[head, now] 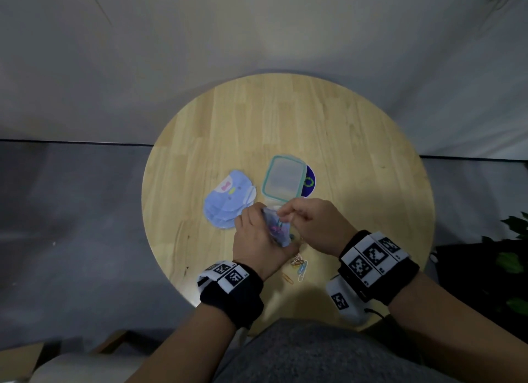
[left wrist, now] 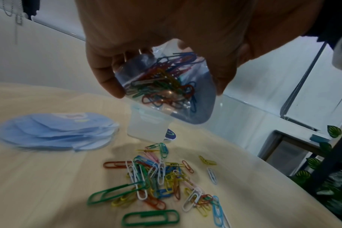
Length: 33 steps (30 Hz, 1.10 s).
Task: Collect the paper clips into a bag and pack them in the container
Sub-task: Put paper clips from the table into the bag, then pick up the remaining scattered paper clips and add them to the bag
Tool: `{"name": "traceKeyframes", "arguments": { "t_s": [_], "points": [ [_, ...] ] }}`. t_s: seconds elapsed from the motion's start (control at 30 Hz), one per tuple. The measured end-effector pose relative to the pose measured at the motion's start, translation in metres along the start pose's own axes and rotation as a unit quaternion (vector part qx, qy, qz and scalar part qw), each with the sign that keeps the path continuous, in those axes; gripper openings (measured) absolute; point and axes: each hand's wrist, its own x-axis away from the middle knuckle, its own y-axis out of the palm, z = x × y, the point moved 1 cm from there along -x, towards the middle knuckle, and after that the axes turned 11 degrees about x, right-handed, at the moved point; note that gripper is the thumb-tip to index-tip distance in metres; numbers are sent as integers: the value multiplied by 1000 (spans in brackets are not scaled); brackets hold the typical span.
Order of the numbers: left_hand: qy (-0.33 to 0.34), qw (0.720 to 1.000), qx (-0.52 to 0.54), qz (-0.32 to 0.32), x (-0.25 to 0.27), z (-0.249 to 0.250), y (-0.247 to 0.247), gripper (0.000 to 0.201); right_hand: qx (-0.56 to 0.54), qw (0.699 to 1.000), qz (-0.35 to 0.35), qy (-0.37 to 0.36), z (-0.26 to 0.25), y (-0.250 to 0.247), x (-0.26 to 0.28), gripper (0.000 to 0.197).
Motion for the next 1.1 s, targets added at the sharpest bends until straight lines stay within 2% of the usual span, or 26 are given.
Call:
{"name": "traceKeyframes", "arguments": {
  "t_s": [0.1,0.13,0.2,0.3,0.33,0.43,0.5,0.53,0.63,0.7,0.73,0.8,0.87,0.97,1.1],
  "points": [
    [4,1000,7,-17,-1,0,-2,67,67,991,-115,-21,-2,2,11,27],
    [4,1000,9,-22,-1,1,-2,67,98,986,-131,-38,-3,4,13,26],
    [8,999,2,-31,0,1,-1,67,109,986,-116,-50,-4,3,12,23],
    [12,999,-8,-47,1,0,0,77,65,996,-41,-52,-4,-1,6,21],
    [15,999,-6,-46,1,0,0,77,77,994,-42,-65,-3,-1,5,23],
    [31,999,9,-37,0,2,0,71,147,978,-122,-80,-4,6,4,41],
    [25,999,-1,-44,0,0,-1,73,83,987,-132,-49,-2,5,2,43],
    [20,999,-9,-45,0,-3,-1,74,22,993,-111,-30,-2,1,1,41],
    [1,998,-32,-51,0,-12,-4,75,-108,994,17,30,17,-10,-7,24],
    [-9,997,-49,-59,2,-19,-7,76,-81,989,72,99,51,-8,-19,23],
    [-17,996,-56,-63,5,-22,-9,77,-36,987,71,139,70,-4,-24,22],
    [-27,995,-73,-69,10,-28,-14,80,55,973,30,221,107,7,-30,23],
    [-31,993,-88,-74,16,-34,-17,79,112,955,-31,274,132,19,-30,26],
    [-48,991,-101,-77,26,-41,-23,73,160,949,-57,265,138,37,-28,24],
    [-73,984,-127,-97,37,-50,-25,77,133,973,-39,186,121,67,-36,33]
  ]
}}
